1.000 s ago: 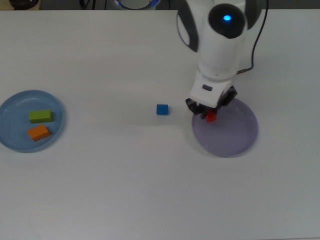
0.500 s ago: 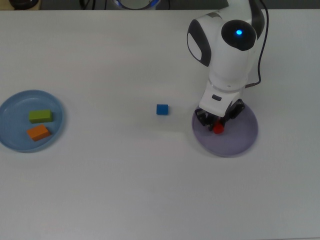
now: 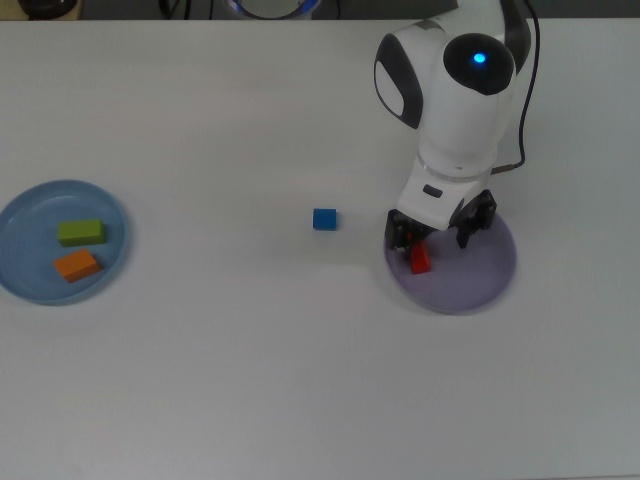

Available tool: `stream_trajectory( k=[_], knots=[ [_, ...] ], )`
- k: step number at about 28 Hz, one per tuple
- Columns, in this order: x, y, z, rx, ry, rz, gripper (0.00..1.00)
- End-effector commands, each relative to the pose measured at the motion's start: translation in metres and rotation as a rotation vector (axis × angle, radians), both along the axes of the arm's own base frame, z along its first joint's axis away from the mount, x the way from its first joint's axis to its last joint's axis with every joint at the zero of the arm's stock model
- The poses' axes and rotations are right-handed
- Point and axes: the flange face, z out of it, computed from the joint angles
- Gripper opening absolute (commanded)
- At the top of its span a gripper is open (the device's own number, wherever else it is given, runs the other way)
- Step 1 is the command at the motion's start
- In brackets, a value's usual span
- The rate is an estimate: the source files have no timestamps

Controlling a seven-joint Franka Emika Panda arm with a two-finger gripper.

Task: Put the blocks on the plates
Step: 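Carry the red block onto the lavender plate and release, then lower the gripper onto the blue cube and close it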

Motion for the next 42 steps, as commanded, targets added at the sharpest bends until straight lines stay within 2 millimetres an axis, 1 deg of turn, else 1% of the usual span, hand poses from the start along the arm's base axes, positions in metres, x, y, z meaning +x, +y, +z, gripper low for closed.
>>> stream_trajectory(
  k=[1, 2, 5, 6, 7, 8, 12, 13, 15, 18, 19, 21, 25, 30, 35, 36, 39, 40, 42],
  knots=[
    [-0.006, -0.027, 0.033, -0.039, 0.035, -0.057, 1.00],
    [-0.009, -0.039, 0.044, -0.053, 0.054, -0.074, 1.00],
    [-0.013, -0.056, 0.054, -0.071, 0.093, -0.097, 1.00],
    [-0.014, -0.062, 0.055, -0.073, 0.108, -0.107, 1.00],
    [-0.014, -0.067, 0.055, -0.073, 0.123, -0.118, 1.00],
    [-0.013, -0.081, 0.054, -0.069, 0.147, -0.139, 1.00],
    [-0.009, -0.112, 0.050, -0.071, 0.167, -0.182, 1.00],
    [-0.011, -0.127, 0.041, -0.077, 0.189, -0.191, 1.00],
    [-0.015, -0.134, 0.034, -0.084, 0.204, -0.172, 1.00],
    [-0.023, -0.139, 0.020, -0.102, 0.232, -0.106, 1.00],
    [-0.026, -0.143, 0.014, -0.109, 0.243, -0.078, 1.00],
    [-0.028, -0.147, 0.010, -0.114, 0.250, -0.063, 1.00],
    [-0.034, -0.146, 0.001, -0.122, 0.265, -0.051, 1.00],
    [-0.032, -0.146, -0.005, -0.118, 0.260, -0.050, 1.00],
    [-0.029, -0.146, -0.010, -0.110, 0.239, -0.050, 0.83],
    [-0.028, -0.144, -0.015, -0.110, 0.241, -0.047, 0.79],
    [-0.027, -0.144, -0.020, -0.115, 0.236, -0.041, 0.74],
    [-0.027, -0.143, -0.020, -0.116, 0.236, -0.039, 0.74],
    [-0.028, -0.140, -0.027, -0.125, 0.242, -0.029, 0.71]
  ],
)
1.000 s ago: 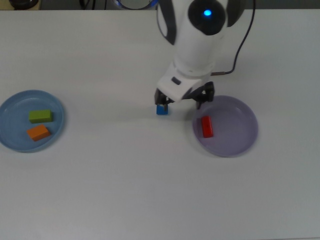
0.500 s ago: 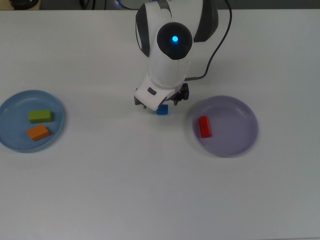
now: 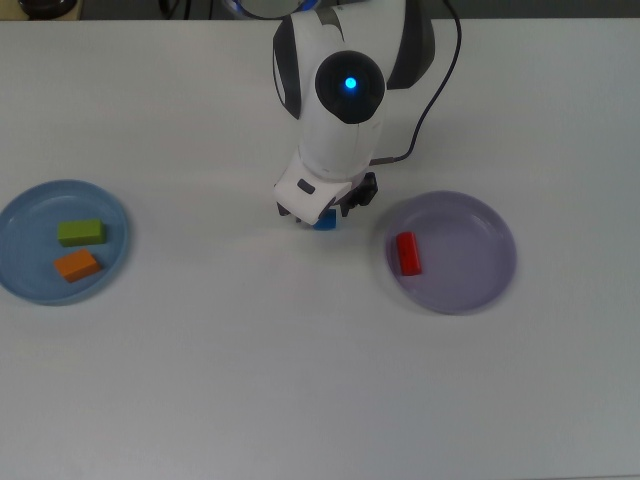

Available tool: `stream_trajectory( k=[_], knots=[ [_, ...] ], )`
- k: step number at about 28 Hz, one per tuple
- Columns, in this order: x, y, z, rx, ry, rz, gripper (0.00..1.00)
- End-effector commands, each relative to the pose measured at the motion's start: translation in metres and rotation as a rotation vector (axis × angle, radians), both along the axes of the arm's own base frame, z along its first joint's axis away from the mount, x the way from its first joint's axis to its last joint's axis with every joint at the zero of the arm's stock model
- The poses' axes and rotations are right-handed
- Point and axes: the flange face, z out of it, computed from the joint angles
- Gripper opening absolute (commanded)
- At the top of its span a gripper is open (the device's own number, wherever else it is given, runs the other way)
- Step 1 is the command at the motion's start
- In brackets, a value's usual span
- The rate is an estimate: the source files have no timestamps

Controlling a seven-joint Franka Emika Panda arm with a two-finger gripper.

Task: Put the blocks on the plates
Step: 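Lower the gripper onto the blue cube and close it, then carry the blue cube onto the lavender plate and release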

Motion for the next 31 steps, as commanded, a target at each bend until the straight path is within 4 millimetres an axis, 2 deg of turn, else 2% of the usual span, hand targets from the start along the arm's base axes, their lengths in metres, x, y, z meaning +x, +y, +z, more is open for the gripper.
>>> stream_trajectory(
  k=[1, 4, 10, 11, 13, 15, 16, 19, 20, 22, 24, 25, 26, 29, 31],
  knots=[
    [-0.003, 0.002, -0.011, -0.014, -0.010, 0.039, 0.68],
    [-0.002, 0.002, -0.012, -0.016, -0.010, 0.041, 0.64],
    [-0.002, 0.002, -0.011, -0.015, -0.013, 0.041, 0.30],
    [0.000, 0.001, -0.005, -0.015, -0.022, 0.037, 0.20],
    [0.002, -0.003, 0.005, -0.012, -0.038, 0.032, 0.12],
    [0.010, -0.006, 0.031, 0.001, -0.083, 0.027, 0.10],
    [0.019, -0.013, 0.053, 0.010, -0.119, 0.020, 0.10],
    [0.025, -0.009, 0.074, 0.037, -0.157, 0.011, 0.11],
    [0.027, -0.001, 0.085, 0.056, -0.175, 0.014, 0.11],
    [0.027, 0.010, 0.090, 0.061, -0.186, 0.024, 0.12],
    [0.024, 0.034, 0.090, 0.068, -0.190, 0.059, 0.12],
    [0.019, 0.061, 0.087, 0.068, -0.193, 0.101, 0.12],
    [0.017, 0.074, 0.085, 0.070, -0.197, 0.120, 0.12],
    [0.014, 0.103, 0.081, 0.085, -0.231, 0.131, 0.12],
    [0.012, 0.121, 0.070, 0.095, -0.243, 0.112, 0.12]
  ],
)
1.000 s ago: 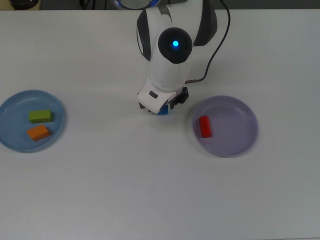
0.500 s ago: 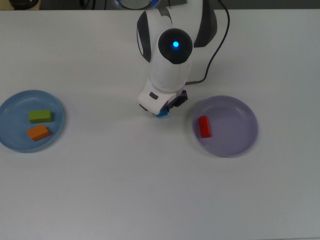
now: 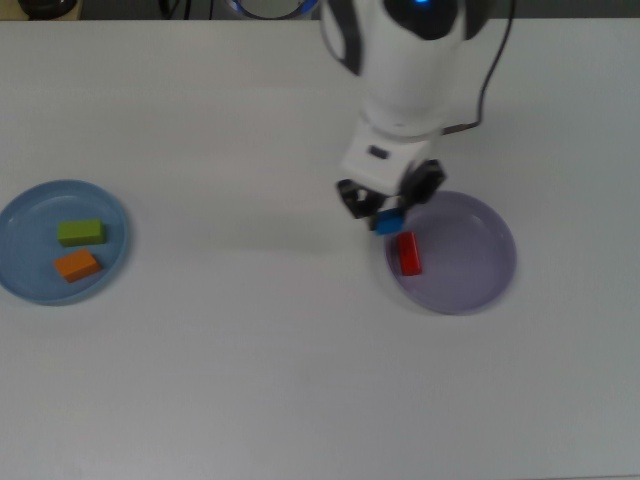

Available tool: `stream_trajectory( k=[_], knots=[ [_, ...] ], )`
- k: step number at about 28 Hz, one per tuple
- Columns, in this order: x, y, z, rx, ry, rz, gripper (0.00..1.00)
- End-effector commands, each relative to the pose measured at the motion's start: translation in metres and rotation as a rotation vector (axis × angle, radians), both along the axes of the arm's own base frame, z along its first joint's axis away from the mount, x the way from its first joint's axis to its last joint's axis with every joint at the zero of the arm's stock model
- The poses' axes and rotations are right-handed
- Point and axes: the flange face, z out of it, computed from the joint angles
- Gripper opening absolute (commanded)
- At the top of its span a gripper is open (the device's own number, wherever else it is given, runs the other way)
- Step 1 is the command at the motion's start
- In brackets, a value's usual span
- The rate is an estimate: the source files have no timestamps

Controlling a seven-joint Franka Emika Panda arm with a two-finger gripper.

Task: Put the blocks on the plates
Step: 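Carry the blue cube onto the lavender plate and release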

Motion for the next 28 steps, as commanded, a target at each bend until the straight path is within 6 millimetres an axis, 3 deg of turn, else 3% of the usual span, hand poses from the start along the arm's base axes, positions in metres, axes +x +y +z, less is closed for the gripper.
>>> stream_trajectory(
  k=[1, 6, 9, 11, 12, 13, 21, 26, 28],
  knots=[
    [-0.004, 0.044, -0.022, 0.026, -0.030, -0.002, 0.12],
    [-0.005, 0.066, -0.039, 0.047, -0.049, 0.002, 0.12],
    [-0.005, 0.066, -0.046, 0.039, -0.041, 0.005, 0.17],
    [-0.005, 0.067, -0.051, 0.029, -0.037, 0.012, 0.33],
    [-0.004, 0.066, -0.054, 0.022, -0.035, 0.016, 0.57],
    [-0.004, 0.066, -0.057, 0.019, -0.033, 0.016, 0.63],
    [-0.009, 0.074, -0.058, 0.013, -0.023, 0.029, 0.71],
    [-0.010, 0.072, -0.051, 0.012, -0.021, 0.023, 1.00],
    [-0.009, 0.069, -0.045, 0.008, -0.025, 0.019, 1.00]
  ],
)
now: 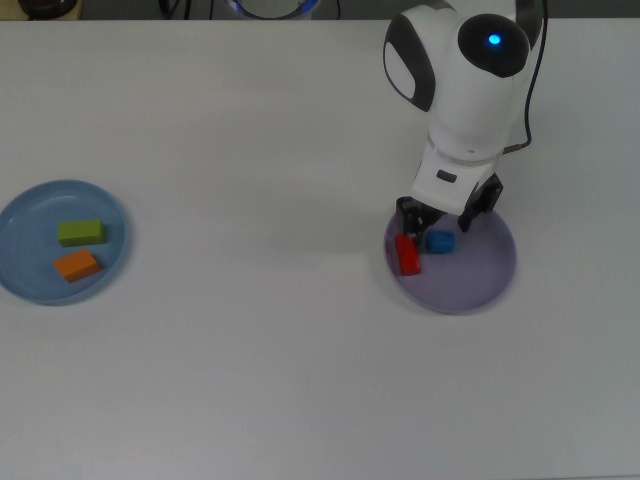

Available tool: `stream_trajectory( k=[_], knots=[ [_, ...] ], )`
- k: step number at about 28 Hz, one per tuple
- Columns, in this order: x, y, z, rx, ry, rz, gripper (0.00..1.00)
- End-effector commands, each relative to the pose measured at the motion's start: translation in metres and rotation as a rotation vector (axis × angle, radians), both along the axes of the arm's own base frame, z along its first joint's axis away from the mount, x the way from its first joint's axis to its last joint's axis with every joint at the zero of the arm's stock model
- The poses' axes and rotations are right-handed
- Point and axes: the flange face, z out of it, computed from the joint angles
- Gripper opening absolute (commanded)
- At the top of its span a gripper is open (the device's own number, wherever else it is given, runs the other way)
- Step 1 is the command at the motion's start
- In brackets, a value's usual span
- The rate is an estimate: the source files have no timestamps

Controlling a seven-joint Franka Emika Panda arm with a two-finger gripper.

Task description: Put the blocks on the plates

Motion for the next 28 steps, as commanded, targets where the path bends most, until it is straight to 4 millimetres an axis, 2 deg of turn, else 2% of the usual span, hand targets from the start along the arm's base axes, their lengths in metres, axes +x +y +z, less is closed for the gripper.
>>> stream_trajectory(
  k=[1, 4, 7, 8, 11, 13, 19, 20, 22, 26, 28],
  knots=[
    [-0.002, -0.005, 0.017, -0.019, -0.018, -0.015, 1.00],
    [-0.003, -0.022, 0.042, -0.034, -0.015, -0.039, 1.00],
    [-0.004, -0.051, 0.068, -0.059, 0.005, -0.088, 1.00],
    [-0.004, -0.074, 0.087, -0.073, 0.010, -0.129, 1.00],
    [-0.005, -0.106, 0.108, -0.093, 0.016, -0.180, 1.00],
    [-0.007, -0.117, 0.115, -0.109, 0.027, -0.207, 1.00],
    [-0.025, -0.162, 0.164, -0.161, 0.060, -0.304, 1.00],
    [-0.031, -0.178, 0.184, -0.167, 0.069, -0.338, 1.00],
    [-0.035, -0.194, 0.206, -0.165, 0.075, -0.373, 1.00],
    [-0.049, -0.225, 0.235, -0.173, 0.116, -0.437, 1.00],
    [-0.056, -0.231, 0.243, -0.179, 0.130, -0.446, 1.00]
  ],
)
